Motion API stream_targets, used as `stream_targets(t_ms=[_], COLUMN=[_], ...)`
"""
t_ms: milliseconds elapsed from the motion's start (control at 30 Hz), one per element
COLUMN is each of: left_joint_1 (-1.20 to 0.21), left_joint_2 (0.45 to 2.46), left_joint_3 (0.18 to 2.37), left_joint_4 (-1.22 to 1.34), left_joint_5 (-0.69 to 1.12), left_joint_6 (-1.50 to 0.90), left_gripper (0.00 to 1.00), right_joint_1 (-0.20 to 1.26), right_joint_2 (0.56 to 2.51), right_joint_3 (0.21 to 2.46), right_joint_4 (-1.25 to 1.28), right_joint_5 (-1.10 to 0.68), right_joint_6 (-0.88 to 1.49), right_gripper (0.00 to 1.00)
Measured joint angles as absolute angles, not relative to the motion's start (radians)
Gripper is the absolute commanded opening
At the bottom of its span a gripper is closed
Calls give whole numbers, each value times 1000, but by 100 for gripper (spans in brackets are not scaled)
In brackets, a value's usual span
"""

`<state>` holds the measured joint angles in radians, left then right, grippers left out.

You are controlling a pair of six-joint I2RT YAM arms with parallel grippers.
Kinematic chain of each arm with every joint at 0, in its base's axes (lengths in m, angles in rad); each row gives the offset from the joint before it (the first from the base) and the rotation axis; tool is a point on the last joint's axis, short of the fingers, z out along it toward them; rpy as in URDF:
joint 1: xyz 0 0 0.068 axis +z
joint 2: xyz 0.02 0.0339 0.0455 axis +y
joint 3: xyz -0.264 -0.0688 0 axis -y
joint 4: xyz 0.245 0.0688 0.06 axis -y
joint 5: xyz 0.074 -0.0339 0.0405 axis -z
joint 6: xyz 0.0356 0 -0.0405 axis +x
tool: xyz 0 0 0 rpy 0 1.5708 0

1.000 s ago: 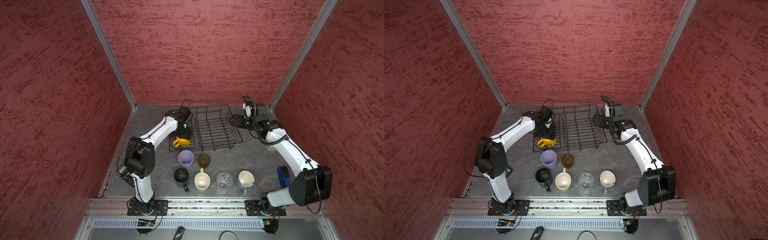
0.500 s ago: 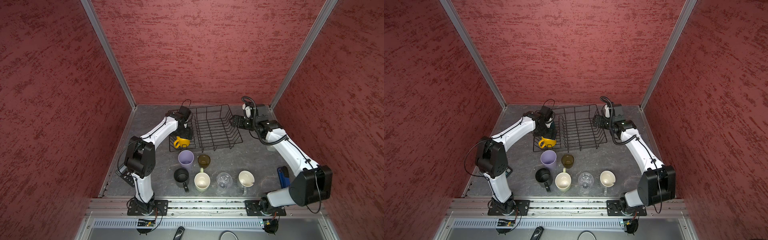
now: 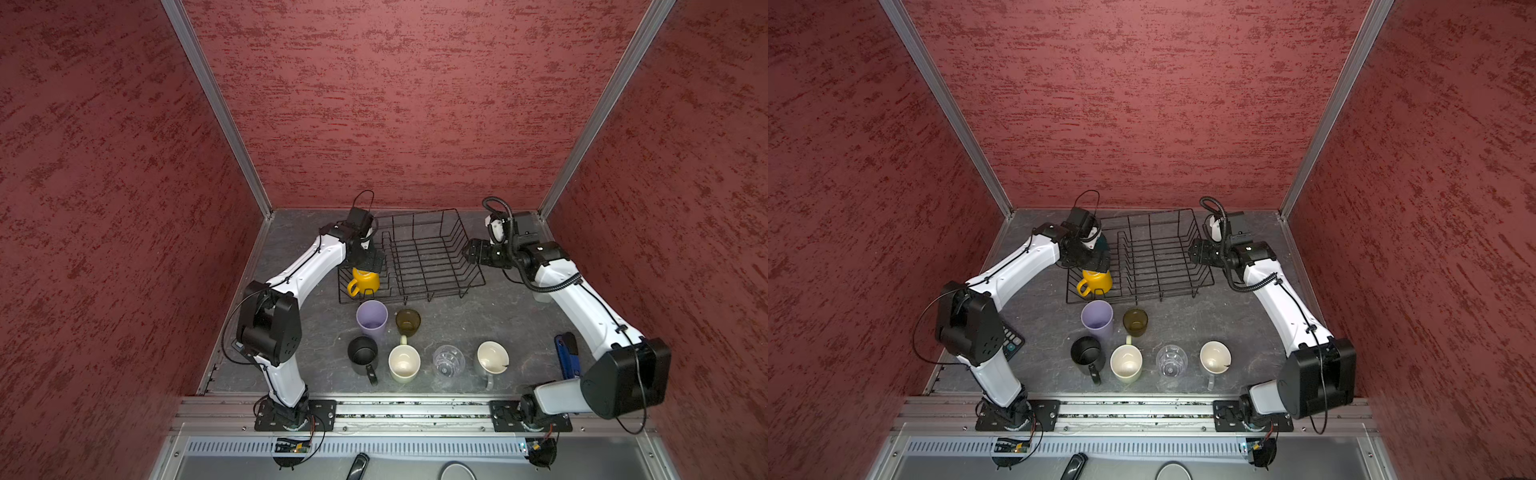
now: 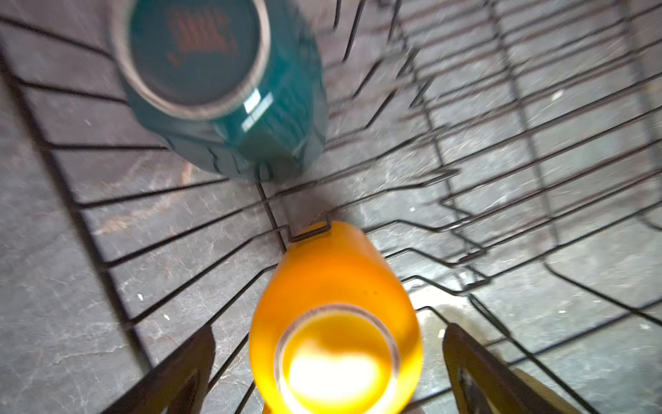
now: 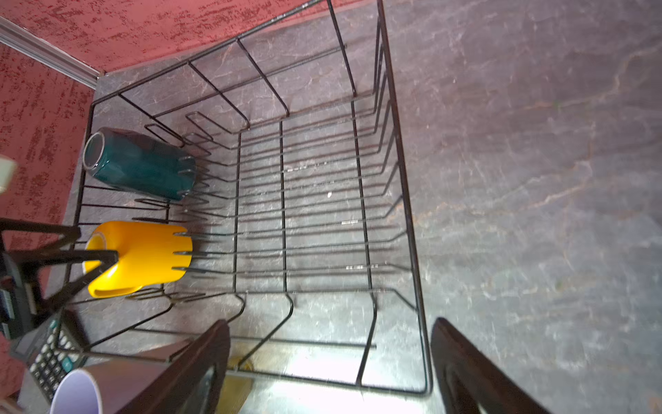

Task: Load cups into a dish rack
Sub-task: Place the cup on the dish rack, then pick up the cup from the center of the table.

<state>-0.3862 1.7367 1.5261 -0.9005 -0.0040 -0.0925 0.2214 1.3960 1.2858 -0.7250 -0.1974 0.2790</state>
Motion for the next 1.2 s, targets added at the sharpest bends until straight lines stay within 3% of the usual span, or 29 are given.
stream_targets(t_ms=[167, 433, 667, 1200], left_joint_1=[-302, -170, -104, 18], left_joint_2=[1613, 1425, 1250, 1223], left_joint_3=[1512, 1477, 1296, 1192], left_joint_4=[-813, -670, -499, -358], left_joint_5=[97, 185, 274, 316], left_joint_6=[-126, -157, -169, -231], left_gripper=[100, 100, 99, 100], right_joint_1=[286, 508, 670, 827], right_joint_2=[1324, 1280, 1257, 1417], right_joint_3=[1286, 1276, 1172, 1086], right_joint_4=[-800, -865, -861, -757], right_joint_5=[-175, -133, -122, -103], right_joint_6=[292, 404, 535, 690], right_gripper=[79, 70, 66, 54])
